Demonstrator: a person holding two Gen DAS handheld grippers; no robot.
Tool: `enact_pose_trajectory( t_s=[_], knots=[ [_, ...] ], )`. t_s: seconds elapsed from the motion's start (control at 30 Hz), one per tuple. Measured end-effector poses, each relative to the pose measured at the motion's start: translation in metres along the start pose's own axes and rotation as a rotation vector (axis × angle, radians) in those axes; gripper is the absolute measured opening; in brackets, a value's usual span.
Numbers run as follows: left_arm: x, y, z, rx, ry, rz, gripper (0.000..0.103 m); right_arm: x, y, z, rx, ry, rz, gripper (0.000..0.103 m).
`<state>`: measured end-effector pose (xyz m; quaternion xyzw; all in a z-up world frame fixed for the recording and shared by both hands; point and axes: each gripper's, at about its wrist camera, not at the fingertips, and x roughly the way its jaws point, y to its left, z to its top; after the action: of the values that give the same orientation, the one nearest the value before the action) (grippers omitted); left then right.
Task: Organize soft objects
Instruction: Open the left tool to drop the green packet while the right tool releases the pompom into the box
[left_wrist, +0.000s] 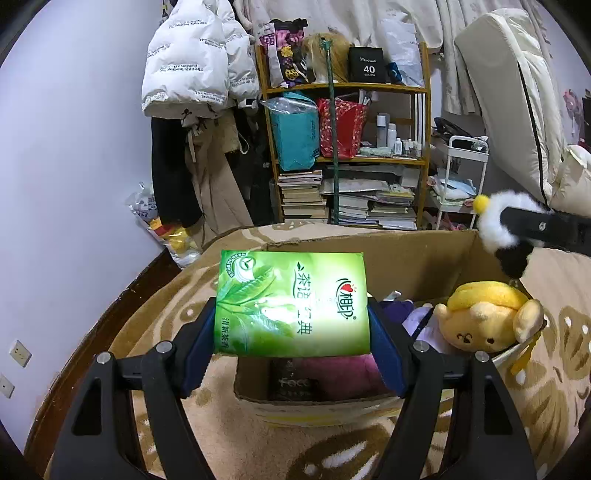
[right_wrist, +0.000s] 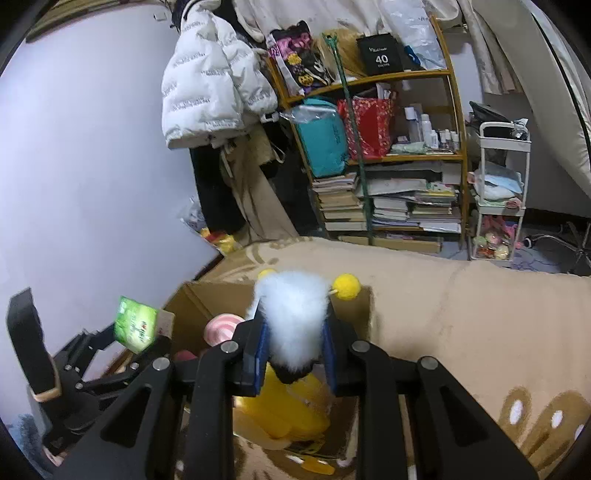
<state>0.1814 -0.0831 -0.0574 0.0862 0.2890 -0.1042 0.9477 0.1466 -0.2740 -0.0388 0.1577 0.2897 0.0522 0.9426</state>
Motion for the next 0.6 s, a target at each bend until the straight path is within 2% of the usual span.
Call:
enact_pose_trajectory(
  t_s=[0.37, 0.43, 0.5, 0.6],
  knots=[
    [-0.012, 0.003, -0.002, -0.014, -0.022, 0.01, 0.082, -0.008, -0.003, -0.009, 0.014, 0.016, -0.009, 0.026],
    [-0.019, 0.005, -0.002, -0.016, -0.027, 0.014, 0.087, -0.014, -0.001, -0.01, 0.011, 0.009, -0.011, 0.027],
    [-0.027, 0.007, -0.002, -0.019, -0.038, 0.019, 0.09, -0.021, 0.004, -0.011, 0.002, -0.001, -0.014, 0.035],
    [-0.043, 0.01, -0.002, -0.016, -0.054, 0.03, 0.094, -0.035, 0.01, -0.011, -0.026, -0.021, -0.026, 0.04]
  ],
)
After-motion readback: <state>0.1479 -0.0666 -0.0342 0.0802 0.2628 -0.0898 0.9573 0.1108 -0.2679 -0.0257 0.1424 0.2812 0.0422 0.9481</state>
